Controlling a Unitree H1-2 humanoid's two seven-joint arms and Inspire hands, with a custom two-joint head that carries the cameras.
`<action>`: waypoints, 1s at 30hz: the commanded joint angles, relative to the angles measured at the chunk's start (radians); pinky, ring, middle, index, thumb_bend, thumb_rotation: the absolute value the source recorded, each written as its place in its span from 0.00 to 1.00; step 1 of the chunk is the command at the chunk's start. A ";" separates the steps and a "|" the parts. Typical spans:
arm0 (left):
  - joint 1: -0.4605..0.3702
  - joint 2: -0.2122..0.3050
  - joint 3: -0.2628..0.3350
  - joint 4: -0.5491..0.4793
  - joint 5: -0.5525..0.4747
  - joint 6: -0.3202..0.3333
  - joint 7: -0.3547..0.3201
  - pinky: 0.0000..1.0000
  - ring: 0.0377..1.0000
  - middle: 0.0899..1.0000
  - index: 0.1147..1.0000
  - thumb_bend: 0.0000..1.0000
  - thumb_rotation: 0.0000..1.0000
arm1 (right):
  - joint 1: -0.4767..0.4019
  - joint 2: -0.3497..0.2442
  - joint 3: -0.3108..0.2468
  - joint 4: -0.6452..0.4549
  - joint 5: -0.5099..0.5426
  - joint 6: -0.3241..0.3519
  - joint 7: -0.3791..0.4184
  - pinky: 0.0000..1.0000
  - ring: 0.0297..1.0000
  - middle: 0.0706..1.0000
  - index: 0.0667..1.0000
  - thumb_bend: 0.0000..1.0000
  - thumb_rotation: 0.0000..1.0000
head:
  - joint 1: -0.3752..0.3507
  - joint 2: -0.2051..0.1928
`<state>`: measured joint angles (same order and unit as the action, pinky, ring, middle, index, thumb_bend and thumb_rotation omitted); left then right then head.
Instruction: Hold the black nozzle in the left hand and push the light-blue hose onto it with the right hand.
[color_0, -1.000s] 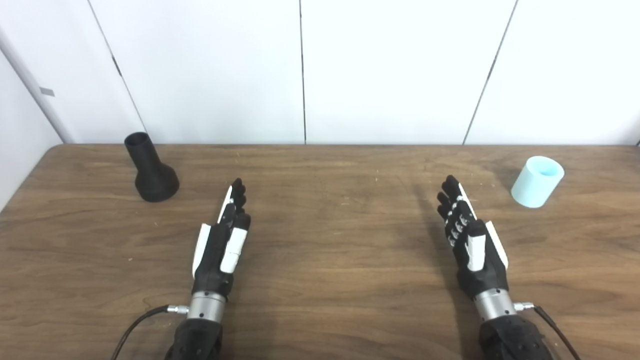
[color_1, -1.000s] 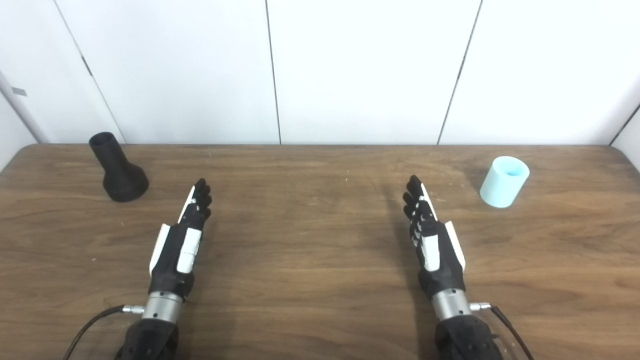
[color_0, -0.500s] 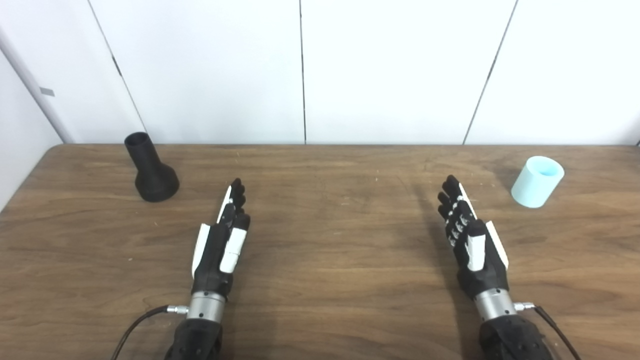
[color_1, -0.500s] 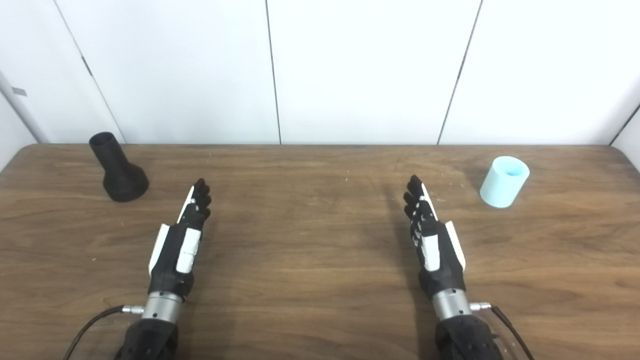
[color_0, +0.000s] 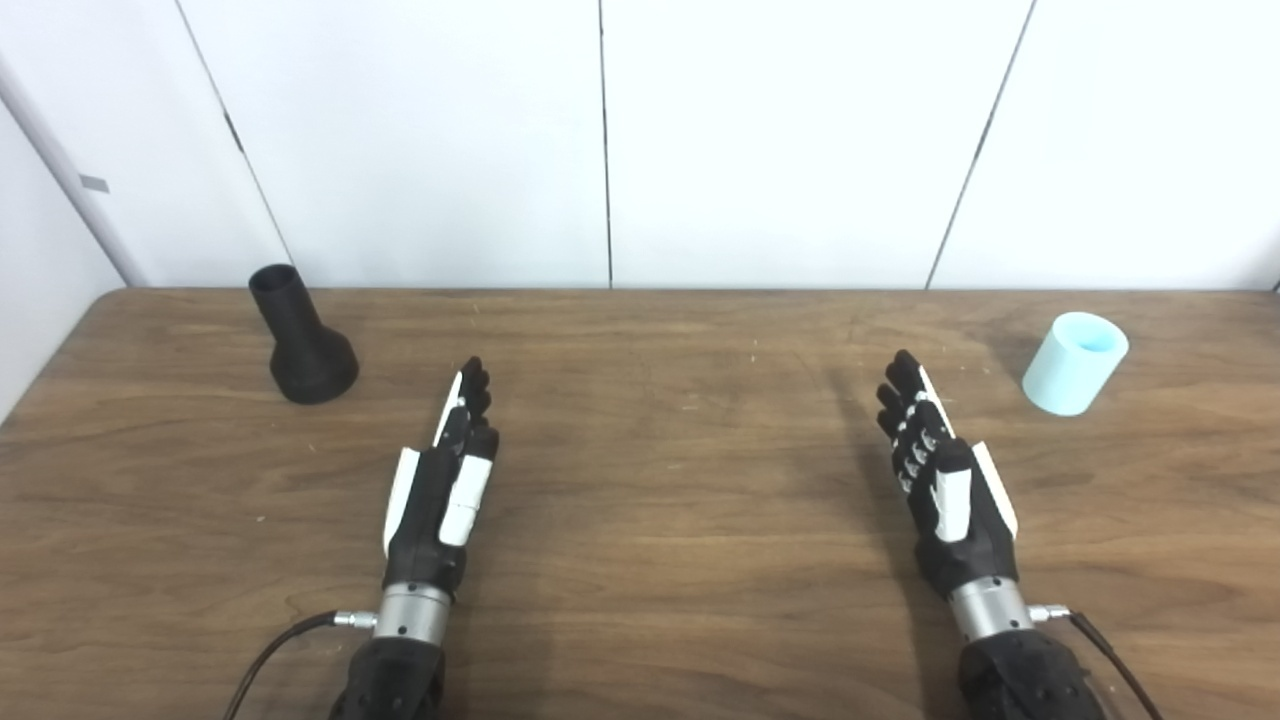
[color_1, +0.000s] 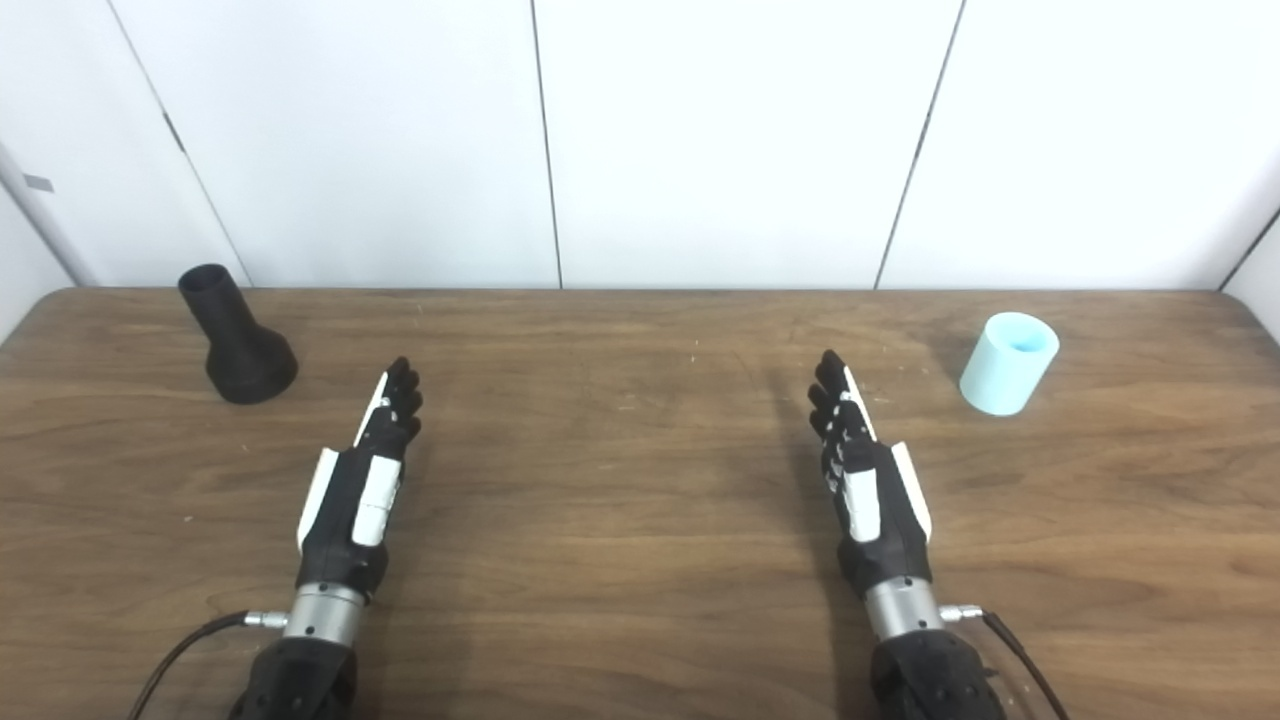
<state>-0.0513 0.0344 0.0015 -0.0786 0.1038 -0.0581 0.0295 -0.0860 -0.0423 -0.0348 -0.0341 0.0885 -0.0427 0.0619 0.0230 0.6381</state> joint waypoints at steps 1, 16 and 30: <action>-0.024 -0.001 0.003 -0.016 -0.005 -0.017 0.004 1.00 1.00 1.00 1.00 0.98 0.99 | -0.021 0.002 -0.002 -0.025 0.002 -0.022 -0.003 1.00 1.00 1.00 1.00 0.82 1.00 | 0.001 0.000; -0.024 0.001 0.003 -0.021 -0.001 -0.017 0.005 1.00 1.00 1.00 1.00 0.99 0.98 | -0.019 0.003 -0.001 -0.035 0.004 -0.012 -0.004 1.00 1.00 1.00 1.00 0.82 1.00 | 0.000 0.003; -0.026 0.003 0.003 -0.017 0.000 -0.023 0.003 1.00 1.00 1.00 1.00 0.99 0.98 | -0.019 0.004 0.000 -0.040 0.007 -0.002 -0.003 1.00 1.00 1.00 1.00 0.82 1.00 | -0.002 0.004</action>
<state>-0.0513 0.0350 0.0023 -0.0786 0.1068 -0.0581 0.0294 -0.0851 -0.0420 -0.0343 -0.0386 0.0898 -0.0290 0.0600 0.0200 0.6412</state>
